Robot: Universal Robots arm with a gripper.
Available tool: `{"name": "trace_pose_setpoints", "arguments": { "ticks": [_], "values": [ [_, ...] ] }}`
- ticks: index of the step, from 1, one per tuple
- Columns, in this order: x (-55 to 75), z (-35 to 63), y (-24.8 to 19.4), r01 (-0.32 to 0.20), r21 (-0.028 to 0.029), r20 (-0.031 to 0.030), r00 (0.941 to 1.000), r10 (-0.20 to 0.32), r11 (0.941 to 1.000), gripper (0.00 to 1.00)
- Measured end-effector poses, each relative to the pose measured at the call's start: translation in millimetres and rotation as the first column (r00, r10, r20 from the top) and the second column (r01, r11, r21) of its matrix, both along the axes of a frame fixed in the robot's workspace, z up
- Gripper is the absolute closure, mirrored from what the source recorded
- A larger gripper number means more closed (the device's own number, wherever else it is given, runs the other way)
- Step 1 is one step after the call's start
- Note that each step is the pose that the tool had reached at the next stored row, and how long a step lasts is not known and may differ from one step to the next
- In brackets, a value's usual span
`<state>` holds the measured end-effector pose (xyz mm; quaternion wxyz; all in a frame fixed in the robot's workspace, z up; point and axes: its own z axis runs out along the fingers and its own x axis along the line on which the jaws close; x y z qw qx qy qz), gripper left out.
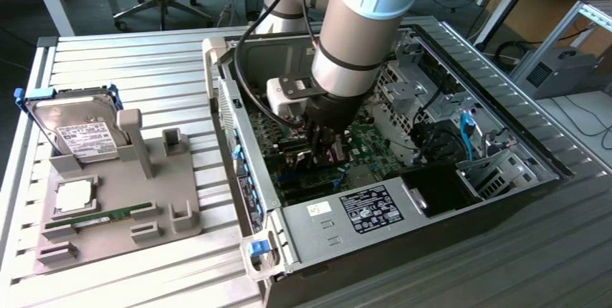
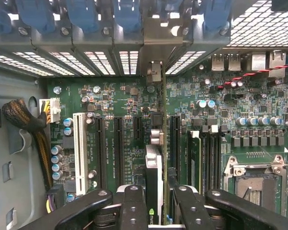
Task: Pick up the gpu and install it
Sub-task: 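Insert the gpu into the slot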
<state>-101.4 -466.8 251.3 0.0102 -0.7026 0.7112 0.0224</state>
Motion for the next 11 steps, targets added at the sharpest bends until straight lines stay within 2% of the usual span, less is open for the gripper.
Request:
{"name": "trace_pose_setpoints", "arguments": {
  "ticks": [4,11],
  "values": [
    [-0.1,-0.1,1.7,0.0,0.0001,0.0,1.0,0.0,1.0,0.73],
    [-0.1,-0.3,1.7,0.018,0.0,0.0,0.9998,-0.018,0.9998,0.73]
  ]
}}
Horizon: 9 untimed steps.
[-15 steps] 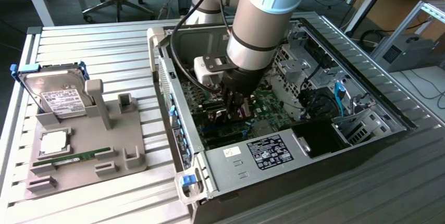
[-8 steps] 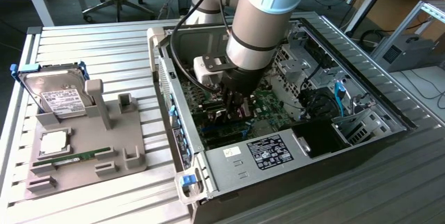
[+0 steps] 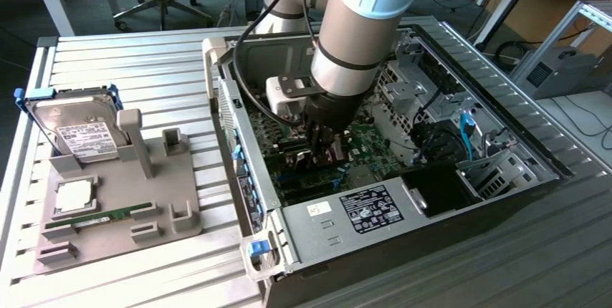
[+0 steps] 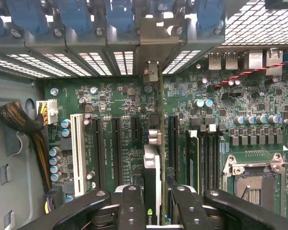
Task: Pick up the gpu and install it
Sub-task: 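Insert the gpu into the slot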
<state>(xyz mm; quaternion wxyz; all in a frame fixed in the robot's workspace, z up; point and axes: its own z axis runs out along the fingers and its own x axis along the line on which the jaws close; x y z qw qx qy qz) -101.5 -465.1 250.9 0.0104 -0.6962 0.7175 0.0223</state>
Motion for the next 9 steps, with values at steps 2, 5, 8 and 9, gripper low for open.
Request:
{"name": "trace_pose_setpoints", "arguments": {
  "ticks": [2,5,8,9],
  "values": [
    [0.0,-0.1,0.0,0.005,0.0,0.0,1.0,-0.005,1.0,0.73],
    [0.0,-0.2,0.0,0.008,0.0,0.0,1.0,-0.008,1.0,0.73],
    [-0.5,-0.2,0.0,0.009,0.0001,0.0001,1.0,-0.009,1.0,0.73],
    [-0.9,-0.4,-0.1,0.009,0.0006,0.0004,1.0,-0.009,1.0,0.73]
  ]
}}
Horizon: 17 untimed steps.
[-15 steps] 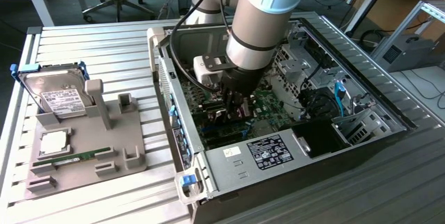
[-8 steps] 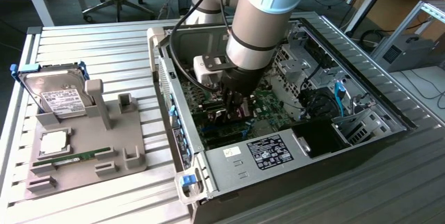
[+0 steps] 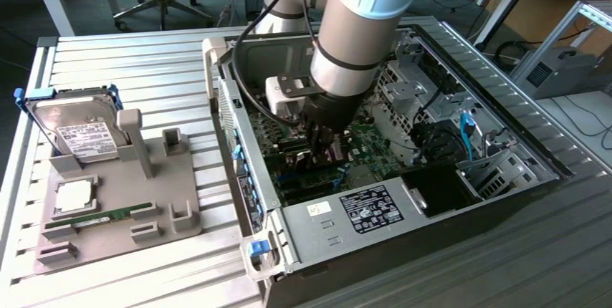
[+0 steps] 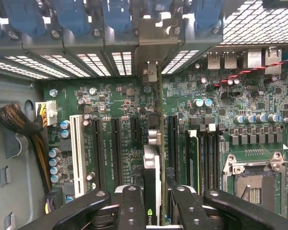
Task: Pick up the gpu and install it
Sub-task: 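Insert the gpu into the slot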
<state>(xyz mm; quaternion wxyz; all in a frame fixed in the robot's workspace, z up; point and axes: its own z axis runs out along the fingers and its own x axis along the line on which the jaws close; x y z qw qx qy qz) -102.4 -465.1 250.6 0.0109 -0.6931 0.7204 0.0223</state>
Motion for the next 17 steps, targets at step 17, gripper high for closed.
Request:
{"name": "trace_pose_setpoints", "arguments": {
  "ticks": [17],
  "values": [
    [-2.5,-0.6,0.0,0.0,0.0004,0.0005,1.0,0.0,1.0,0.73]
  ]
}}
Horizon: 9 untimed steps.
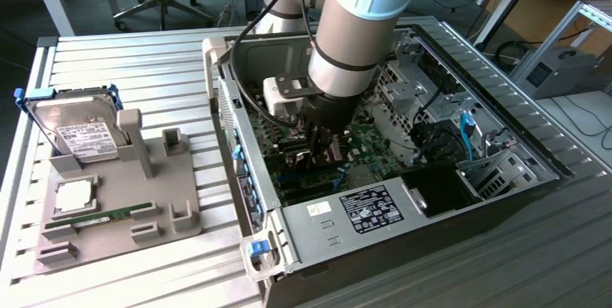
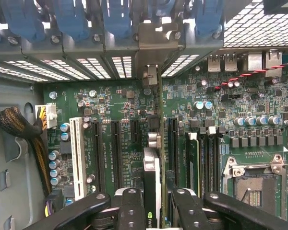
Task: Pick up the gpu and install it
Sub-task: 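Insert the gpu into the slot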
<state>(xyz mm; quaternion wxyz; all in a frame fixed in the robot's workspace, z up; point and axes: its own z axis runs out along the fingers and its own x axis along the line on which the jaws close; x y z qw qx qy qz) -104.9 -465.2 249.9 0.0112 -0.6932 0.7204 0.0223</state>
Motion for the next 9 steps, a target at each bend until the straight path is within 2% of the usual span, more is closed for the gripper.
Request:
{"name": "trace_pose_setpoints", "arguments": {
  "ticks": [9],
  "values": [
    [-0.5,-0.1,0.0,0.0,0.0,0.0001,1.0,0.0,1.0,0.73]
  ]
}}
